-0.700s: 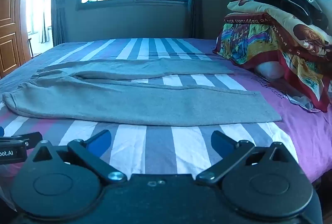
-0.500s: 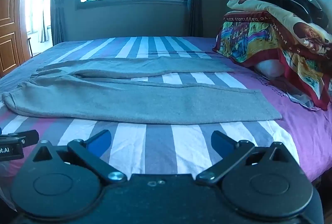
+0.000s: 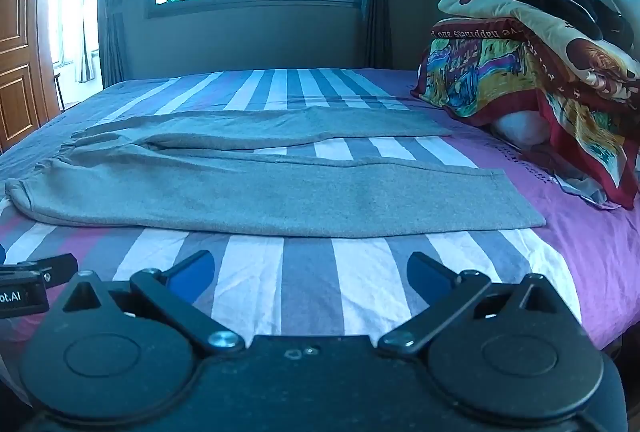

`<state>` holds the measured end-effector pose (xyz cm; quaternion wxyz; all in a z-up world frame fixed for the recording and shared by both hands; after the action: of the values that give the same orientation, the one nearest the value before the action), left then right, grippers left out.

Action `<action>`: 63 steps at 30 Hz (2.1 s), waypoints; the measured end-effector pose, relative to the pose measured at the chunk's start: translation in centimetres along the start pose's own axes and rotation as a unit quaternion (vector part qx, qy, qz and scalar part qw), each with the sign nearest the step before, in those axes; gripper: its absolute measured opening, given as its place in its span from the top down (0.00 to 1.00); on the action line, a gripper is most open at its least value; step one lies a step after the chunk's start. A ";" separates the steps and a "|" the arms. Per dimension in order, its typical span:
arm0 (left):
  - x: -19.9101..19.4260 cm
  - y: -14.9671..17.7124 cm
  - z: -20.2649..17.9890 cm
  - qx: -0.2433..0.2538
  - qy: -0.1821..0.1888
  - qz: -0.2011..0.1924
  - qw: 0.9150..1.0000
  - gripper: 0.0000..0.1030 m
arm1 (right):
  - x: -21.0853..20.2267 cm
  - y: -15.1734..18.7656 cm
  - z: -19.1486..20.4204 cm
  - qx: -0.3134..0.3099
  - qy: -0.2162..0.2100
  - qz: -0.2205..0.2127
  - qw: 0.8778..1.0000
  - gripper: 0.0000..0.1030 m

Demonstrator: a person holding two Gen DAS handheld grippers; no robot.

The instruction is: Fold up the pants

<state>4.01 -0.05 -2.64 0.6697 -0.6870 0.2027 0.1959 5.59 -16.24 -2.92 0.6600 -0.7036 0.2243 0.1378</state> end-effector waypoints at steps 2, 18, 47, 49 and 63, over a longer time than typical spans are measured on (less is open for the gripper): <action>0.0 0.0 0.0 0.001 0.000 0.000 1.000 0.00 | 0.0 0.0 0.0 -0.001 0.000 -0.001 1.000 0.01; -0.1 0.1 -0.2 0.005 0.003 -0.003 1.000 0.00 | 0.0 0.0 0.0 0.000 0.000 -0.001 1.000 0.01; -0.5 -0.1 -0.3 0.015 0.004 -0.004 1.000 0.00 | -0.4 -0.1 0.2 0.002 -0.003 -0.008 1.000 0.01; -0.5 -0.1 -0.4 0.015 0.003 -0.005 1.000 0.00 | -0.4 -0.2 0.2 0.001 -0.003 -0.009 1.000 0.01; -0.5 -0.1 -0.5 0.015 0.004 -0.005 1.000 0.00 | -0.5 -0.2 0.1 0.003 -0.003 -0.009 1.000 0.01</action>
<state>3.60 -0.52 -2.30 0.6800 -0.6788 0.2046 0.1871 5.27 -16.04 -2.52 0.6641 -0.7031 0.2163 0.1336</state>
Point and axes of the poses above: each gripper's, at about its wrist camera, not at the fingertips, and x roughly the way its jaws point, z to its left, y to its underside, the point moved 5 cm from there along x, roughly the way its jaws point, and after that the axes turned 1 degree about x, right-handed, at the moved point
